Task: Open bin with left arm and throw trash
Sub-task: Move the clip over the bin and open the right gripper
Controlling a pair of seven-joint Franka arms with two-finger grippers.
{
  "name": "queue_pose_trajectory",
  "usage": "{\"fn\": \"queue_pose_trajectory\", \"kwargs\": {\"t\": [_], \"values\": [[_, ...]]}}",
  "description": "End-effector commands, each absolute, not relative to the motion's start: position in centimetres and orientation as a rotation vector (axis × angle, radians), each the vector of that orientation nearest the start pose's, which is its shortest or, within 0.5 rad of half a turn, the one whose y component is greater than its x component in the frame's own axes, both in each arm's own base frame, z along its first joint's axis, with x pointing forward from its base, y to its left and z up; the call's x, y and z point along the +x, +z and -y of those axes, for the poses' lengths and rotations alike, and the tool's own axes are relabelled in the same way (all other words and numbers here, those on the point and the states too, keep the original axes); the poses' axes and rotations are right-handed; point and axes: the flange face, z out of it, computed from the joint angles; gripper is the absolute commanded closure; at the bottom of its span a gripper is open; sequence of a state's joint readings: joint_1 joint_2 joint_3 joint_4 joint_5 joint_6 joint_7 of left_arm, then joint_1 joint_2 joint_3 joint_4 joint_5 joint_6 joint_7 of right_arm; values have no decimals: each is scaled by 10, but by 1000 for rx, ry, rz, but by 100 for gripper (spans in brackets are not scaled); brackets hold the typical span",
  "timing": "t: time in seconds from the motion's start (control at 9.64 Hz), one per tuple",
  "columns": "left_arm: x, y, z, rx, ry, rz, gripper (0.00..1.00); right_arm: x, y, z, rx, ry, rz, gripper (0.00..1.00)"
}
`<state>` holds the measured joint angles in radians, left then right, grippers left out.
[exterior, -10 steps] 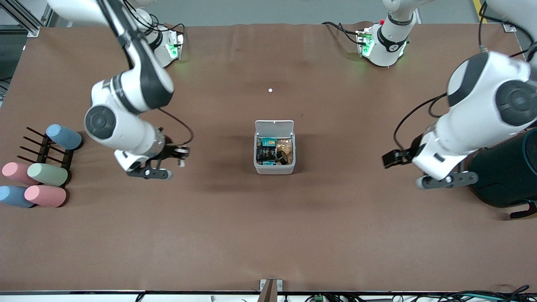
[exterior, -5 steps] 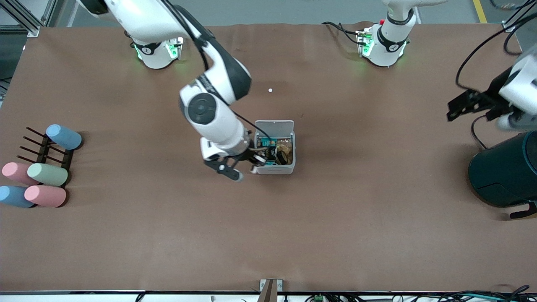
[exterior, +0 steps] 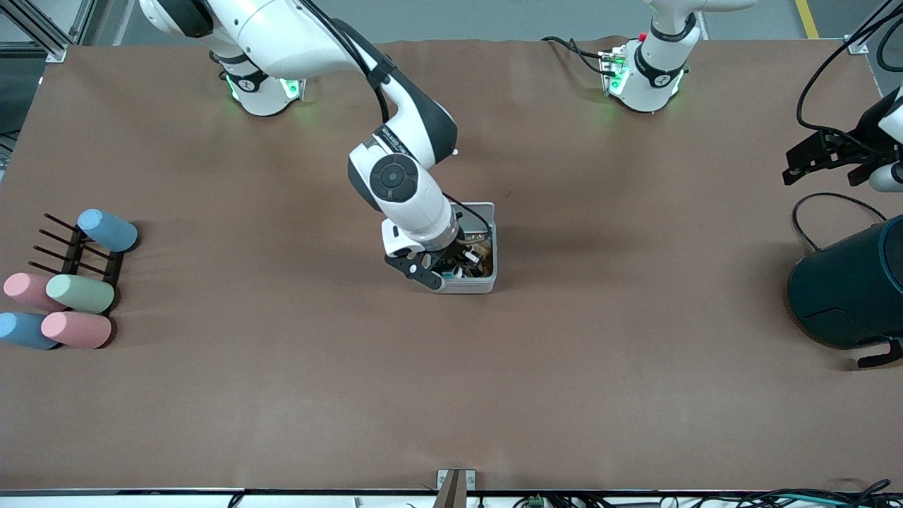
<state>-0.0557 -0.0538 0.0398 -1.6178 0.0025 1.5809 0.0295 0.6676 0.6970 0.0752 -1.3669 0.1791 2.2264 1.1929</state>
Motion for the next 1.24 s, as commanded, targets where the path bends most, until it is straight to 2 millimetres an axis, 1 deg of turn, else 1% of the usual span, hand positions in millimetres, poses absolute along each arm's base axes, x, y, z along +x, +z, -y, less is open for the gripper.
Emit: {"fn": "queue_pose_trajectory", "kwargs": {"t": [0.0, 0.1, 0.21, 0.31, 0.41, 0.52, 0.83, 0.93, 1.04, 1.14], "values": [[551, 652, 10, -3138, -89, -79, 0, 545, 307, -497, -2803, 137, -843, 96], [551, 656, 10, -3138, -103, -67, 0, 543, 304, -497, -2810, 144, -840, 92], [553, 654, 11, -3138, -99, -63, 0, 543, 303, -497, -2813, 146, -841, 72], [560, 650, 3, -3148, -94, -44, 0, 544, 304, -497, -2810, 144, -842, 33], [561, 652, 2, -3146, -101, -39, 0, 544, 306, -497, -2808, 141, -839, 20], [561, 652, 3, -3142, -99, -39, 0, 545, 308, -497, -2807, 137, -835, 12], [561, 651, -3, -3135, -99, -24, 0, 550, 319, -494, -2790, 126, -844, 12], [561, 652, -4, -3134, -101, -22, 0, 553, 325, -491, -2786, 137, -853, 12], [561, 652, -4, -3134, -101, -19, 0, 559, 338, -488, -2777, 132, -858, 11], [561, 652, -4, -3135, -101, -17, 0, 564, 345, -484, -2765, 121, -866, 11]]}}
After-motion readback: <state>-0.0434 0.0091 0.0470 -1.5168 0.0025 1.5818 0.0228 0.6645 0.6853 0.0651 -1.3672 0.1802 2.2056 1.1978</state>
